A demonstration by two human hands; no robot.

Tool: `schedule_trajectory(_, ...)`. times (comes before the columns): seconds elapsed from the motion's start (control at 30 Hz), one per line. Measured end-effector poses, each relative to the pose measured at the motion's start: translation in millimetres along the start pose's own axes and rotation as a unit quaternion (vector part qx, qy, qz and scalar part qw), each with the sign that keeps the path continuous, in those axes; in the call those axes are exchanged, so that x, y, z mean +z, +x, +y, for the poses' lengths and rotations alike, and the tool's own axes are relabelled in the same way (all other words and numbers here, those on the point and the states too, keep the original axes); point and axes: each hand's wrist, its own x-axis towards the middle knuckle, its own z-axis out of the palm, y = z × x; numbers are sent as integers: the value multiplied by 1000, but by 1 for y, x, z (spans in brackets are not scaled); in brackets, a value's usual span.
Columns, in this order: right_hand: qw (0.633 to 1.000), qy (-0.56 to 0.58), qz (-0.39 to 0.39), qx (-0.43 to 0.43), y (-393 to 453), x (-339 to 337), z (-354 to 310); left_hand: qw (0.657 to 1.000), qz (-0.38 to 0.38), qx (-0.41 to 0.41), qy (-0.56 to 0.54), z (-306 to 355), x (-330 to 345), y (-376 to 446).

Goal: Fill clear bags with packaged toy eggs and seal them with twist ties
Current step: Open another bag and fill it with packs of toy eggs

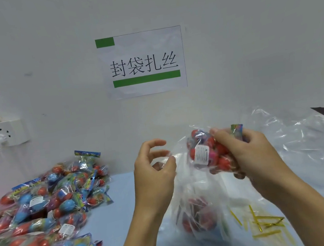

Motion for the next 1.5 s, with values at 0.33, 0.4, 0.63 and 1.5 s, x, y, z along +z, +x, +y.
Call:
schedule_trajectory(0.33, 940, 80, -278, 182, -13, 3, -7, 997, -23, -37, -68, 0, 0, 2)
schedule_trajectory(0.4, 939, 60, -272, 204, -12, -1, -7, 998, -12, -21, -50, -2, 0, 2)
schedule_trajectory(0.63, 958, -11, -205, 202, -1, -12, -2, 999, 4, 15, -36, -2, -3, 4)
schedule_trajectory(1.5, 929, -295, -203, 89, -4, 1, 15, 996, 40, 65, -38, 7, 0, -2)
